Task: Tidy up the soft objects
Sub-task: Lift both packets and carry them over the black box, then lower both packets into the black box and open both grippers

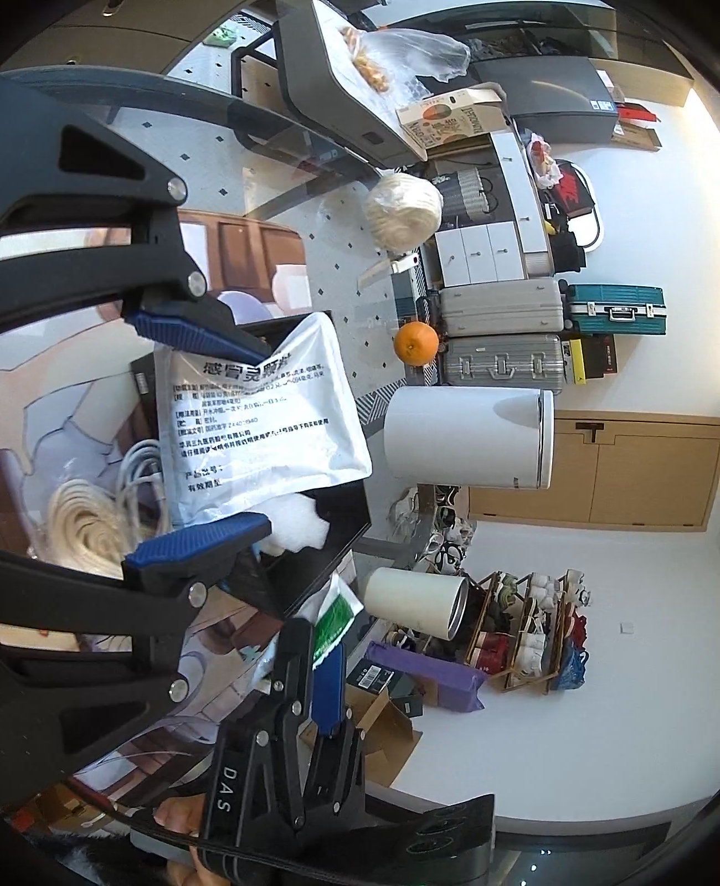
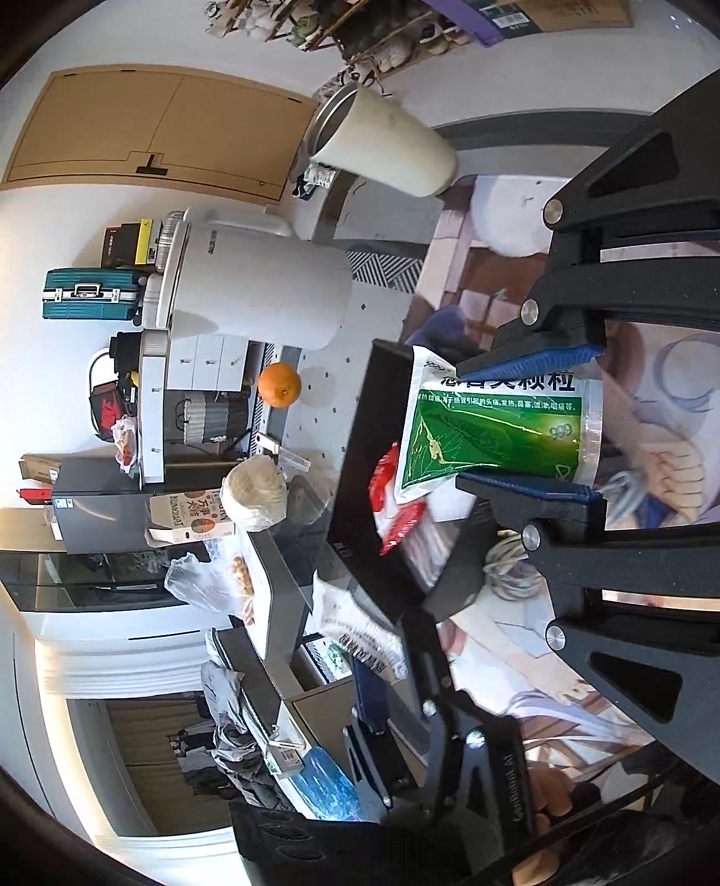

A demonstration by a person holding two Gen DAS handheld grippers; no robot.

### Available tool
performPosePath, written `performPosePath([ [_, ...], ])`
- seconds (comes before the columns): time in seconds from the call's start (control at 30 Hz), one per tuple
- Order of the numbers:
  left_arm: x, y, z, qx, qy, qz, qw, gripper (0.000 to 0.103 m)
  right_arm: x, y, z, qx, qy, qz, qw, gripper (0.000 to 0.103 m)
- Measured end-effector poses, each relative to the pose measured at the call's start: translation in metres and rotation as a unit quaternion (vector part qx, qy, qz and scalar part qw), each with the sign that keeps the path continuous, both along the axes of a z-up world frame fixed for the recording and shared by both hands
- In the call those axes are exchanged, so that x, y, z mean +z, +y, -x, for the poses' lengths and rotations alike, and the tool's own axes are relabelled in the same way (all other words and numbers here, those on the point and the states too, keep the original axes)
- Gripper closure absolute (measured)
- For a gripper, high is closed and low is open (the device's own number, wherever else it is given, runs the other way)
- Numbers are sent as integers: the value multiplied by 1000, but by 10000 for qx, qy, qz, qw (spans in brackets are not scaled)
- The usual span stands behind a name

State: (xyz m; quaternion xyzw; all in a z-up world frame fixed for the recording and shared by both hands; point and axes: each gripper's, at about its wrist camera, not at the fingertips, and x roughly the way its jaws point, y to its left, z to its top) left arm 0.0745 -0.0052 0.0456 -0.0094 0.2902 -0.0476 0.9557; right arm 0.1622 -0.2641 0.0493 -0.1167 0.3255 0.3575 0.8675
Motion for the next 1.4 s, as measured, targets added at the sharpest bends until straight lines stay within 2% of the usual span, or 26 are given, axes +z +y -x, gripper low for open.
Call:
performPosePath([
  [0.8, -16, 10, -61, -184, 415, -66, 9989, 49, -15, 74, -63, 288, 195, 755, 9965, 71],
  [1.1, -24, 5, -68, -383, 600, -76, 9974, 49, -24, 87, -74, 440, 227, 990, 9939, 71],
  [1.2, -32, 3, -72, -328, 683, -232, 9969, 48, -28, 91, -76, 498, 240, 1098, 9924, 71],
  [1.4, -30, 2, -72, -378, 739, -224, 9963, 46, -29, 87, -76, 534, 301, 1092, 9921, 65],
])
